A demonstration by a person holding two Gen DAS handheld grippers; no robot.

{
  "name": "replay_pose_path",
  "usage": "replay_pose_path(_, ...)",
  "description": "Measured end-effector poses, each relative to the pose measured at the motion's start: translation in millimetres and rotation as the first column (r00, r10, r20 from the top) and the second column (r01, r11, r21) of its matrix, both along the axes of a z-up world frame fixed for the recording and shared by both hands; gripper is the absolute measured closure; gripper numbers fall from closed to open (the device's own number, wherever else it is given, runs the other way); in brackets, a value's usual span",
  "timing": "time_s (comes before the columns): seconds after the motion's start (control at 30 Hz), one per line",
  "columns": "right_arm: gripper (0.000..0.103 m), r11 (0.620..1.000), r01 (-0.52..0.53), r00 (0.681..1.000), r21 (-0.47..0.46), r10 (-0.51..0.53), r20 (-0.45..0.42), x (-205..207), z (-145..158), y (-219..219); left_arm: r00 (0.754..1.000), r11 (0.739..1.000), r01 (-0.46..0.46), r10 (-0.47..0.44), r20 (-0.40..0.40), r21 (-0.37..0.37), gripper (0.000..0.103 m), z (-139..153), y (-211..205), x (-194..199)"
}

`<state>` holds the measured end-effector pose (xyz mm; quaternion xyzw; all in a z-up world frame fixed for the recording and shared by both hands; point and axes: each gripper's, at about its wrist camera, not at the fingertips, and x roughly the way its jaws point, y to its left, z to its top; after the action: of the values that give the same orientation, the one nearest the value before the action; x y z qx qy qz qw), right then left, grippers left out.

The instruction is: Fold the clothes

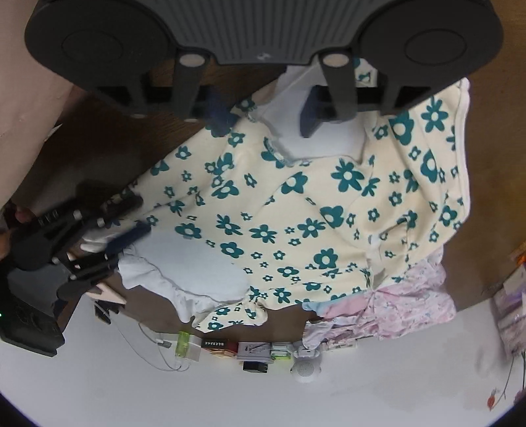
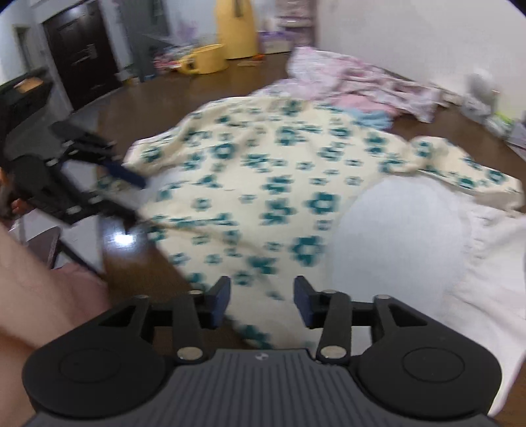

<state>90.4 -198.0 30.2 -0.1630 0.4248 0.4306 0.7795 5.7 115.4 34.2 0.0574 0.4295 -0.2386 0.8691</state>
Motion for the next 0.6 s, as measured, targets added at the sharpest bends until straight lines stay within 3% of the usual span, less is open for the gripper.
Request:
replay_pose_path(0.13, 0.054, 0.998, 0.057, 0.997, -0.028, -0.059, -0.058, 18.0, -7.3, -11.7, 0.997, 0.999, 0.018, -0.021, -0.068, -0.042, 0.055, -9.3, 0.0, 14.6)
replay_pose_path(0.23, 0.056, 0.998, 0.060, 0.990, -0.012, -0.062, -0.125, 25.1, -14.8, -18.2, 0.995, 0.997, 0.028, -0.035, -0.097, -0.069, 0.062, -14.1, -2.0, 24.4)
replay_pose_path(0.33, 0.070, 0.999, 0.032, 0.986, -0.016, -0.034, -0.164, 26.1, -18.6, -20.3, 0.985, 0.990, 0.026, -0.049, -0.167, -0.141, 0.102, -17.1, 0.4, 34.3)
replay_pose_path(0.37, 0.080, 1.000, 0.018, 0.984, -0.019, -0.021, -0.176, 26.4, -19.2, -20.8, 0.978, 0.984, 0.011, -0.047, -0.203, -0.176, 0.101, -18.4, 3.9, 37.6)
replay_pose_path(0.43, 0.089, 0.999, -0.022, 0.981, -0.037, 0.014, -0.194, 28.6, -16.0, -22.5, 0.965, 0.971, -0.023, -0.040, -0.258, -0.238, 0.102, -18.5, 13.7, 43.2)
replay_pose_path(0.5, 0.092, 0.997, -0.068, 0.974, -0.044, 0.057, -0.219, 31.7, -13.2, -25.1, 0.956, 0.949, -0.058, -0.037, -0.292, -0.310, 0.102, -14.3, 27.6, 47.9)
replay_pose_path(0.6, 0.092, 0.989, -0.145, 0.956, -0.044, 0.128, -0.264, 36.8, -11.6, -26.2, 0.951, 0.933, -0.096, -0.017, -0.308, -0.346, 0.102, -11.4, 41.6, 49.2)
